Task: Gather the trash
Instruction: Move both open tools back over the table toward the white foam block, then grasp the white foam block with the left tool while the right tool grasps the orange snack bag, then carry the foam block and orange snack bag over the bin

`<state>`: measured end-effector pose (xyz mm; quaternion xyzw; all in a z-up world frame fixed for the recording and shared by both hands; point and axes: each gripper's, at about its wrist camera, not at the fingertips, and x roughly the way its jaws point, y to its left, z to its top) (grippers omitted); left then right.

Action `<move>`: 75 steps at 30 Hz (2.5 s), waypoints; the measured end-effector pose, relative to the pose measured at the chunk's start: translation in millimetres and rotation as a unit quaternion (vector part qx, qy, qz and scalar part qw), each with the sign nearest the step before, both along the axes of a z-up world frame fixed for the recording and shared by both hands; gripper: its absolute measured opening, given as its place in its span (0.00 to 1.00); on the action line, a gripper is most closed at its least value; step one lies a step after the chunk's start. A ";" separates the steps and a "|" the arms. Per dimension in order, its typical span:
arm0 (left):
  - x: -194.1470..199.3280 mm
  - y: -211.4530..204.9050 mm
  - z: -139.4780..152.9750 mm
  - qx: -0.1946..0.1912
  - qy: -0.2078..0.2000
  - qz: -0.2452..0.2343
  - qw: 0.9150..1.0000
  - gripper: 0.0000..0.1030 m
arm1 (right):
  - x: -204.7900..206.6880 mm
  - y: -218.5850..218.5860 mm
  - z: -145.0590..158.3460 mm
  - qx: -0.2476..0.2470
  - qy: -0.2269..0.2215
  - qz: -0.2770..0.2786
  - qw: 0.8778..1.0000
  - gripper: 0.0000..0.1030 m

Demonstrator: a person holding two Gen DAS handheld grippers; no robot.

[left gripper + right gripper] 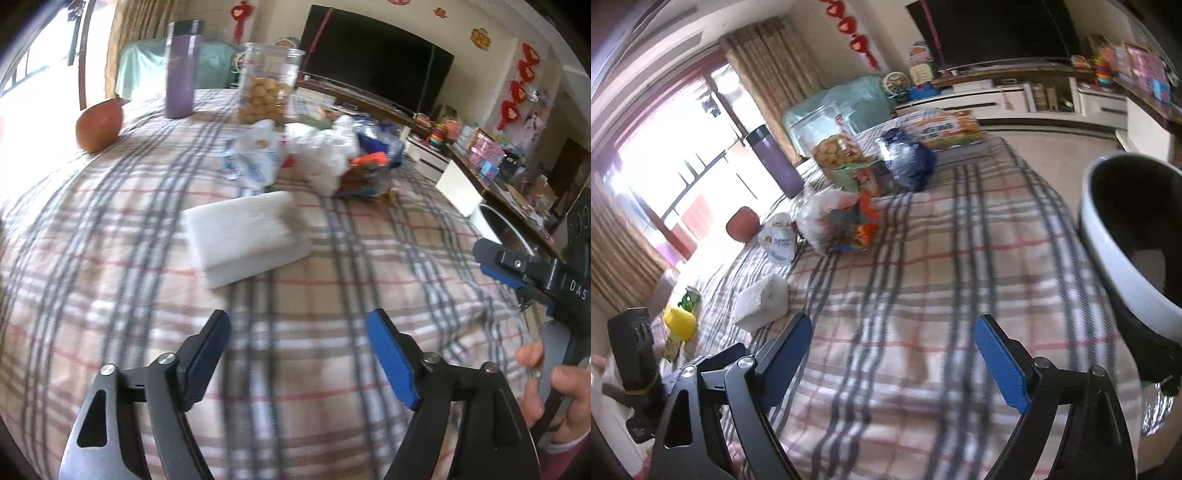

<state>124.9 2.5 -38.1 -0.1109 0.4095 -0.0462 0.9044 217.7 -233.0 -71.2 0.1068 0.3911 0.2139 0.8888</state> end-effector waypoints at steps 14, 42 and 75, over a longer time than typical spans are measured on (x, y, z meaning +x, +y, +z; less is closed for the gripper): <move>45.2 29.9 -0.9 0.071 0.017 -0.034 0.997 0.79 | 39.9 48.2 -9.8 -0.033 0.001 0.021 0.999 0.88; 51.0 -2.3 -2.5 0.068 -0.019 -0.086 0.994 0.61 | 59.5 30.2 -17.3 -0.004 0.013 0.001 1.000 0.15; 69.8 -147.7 13.8 0.015 -0.030 -0.180 0.983 0.61 | -42.3 -137.8 13.9 0.013 -0.014 -0.115 0.993 0.15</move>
